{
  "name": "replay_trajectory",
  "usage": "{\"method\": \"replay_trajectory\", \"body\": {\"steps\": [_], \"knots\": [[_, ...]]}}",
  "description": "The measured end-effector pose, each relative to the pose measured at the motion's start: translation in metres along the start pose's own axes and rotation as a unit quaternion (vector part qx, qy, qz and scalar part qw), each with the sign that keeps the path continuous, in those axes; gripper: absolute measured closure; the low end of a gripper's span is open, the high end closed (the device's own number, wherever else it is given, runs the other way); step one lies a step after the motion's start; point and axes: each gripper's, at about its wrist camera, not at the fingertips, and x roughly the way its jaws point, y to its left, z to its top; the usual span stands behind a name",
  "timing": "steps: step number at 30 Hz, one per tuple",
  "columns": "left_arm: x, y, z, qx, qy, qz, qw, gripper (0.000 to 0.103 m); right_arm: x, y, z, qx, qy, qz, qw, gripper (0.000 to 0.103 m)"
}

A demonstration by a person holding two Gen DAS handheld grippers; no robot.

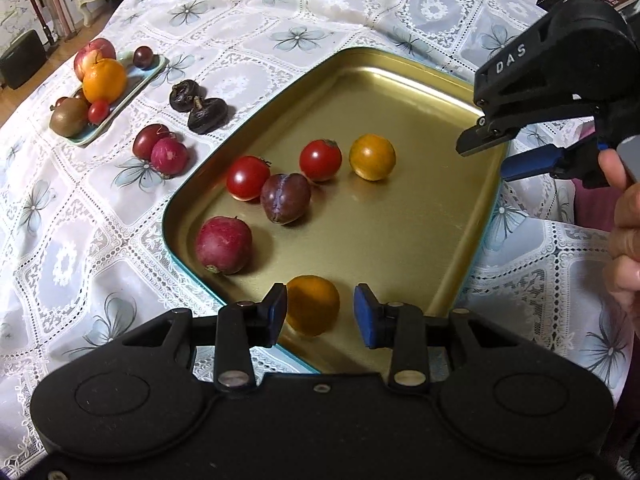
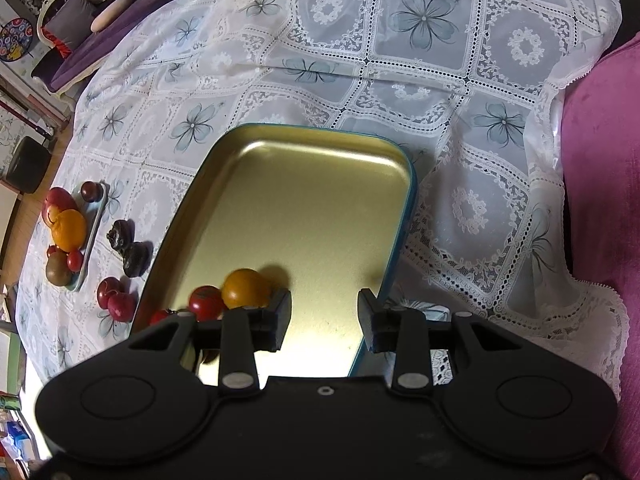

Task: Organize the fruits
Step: 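Move both open grippers toward the dark dried fruits beside the plate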

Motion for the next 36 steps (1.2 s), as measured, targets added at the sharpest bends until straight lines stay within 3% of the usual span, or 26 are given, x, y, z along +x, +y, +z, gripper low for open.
{"method": "replay_trajectory", "body": {"steps": [13,27,36], "knots": [[-0.009,0.027,0.016,-0.002,-0.021,0.003,0.9998,0.057,0.012,0.003,0.001,-0.013,0.007,-0.019,1.000,0.063],[0.005,0.119,0.090,-0.054,-0.027,0.049,0.9970,0.057,0.028,0.027,0.005,-0.032,0.026,-0.033,0.999,0.062],[0.037,0.157,0.121,-0.089,-0.004,0.040,0.9952,0.057,0.026,0.073,0.011,-0.065,0.028,-0.010,0.997,0.062]]}}
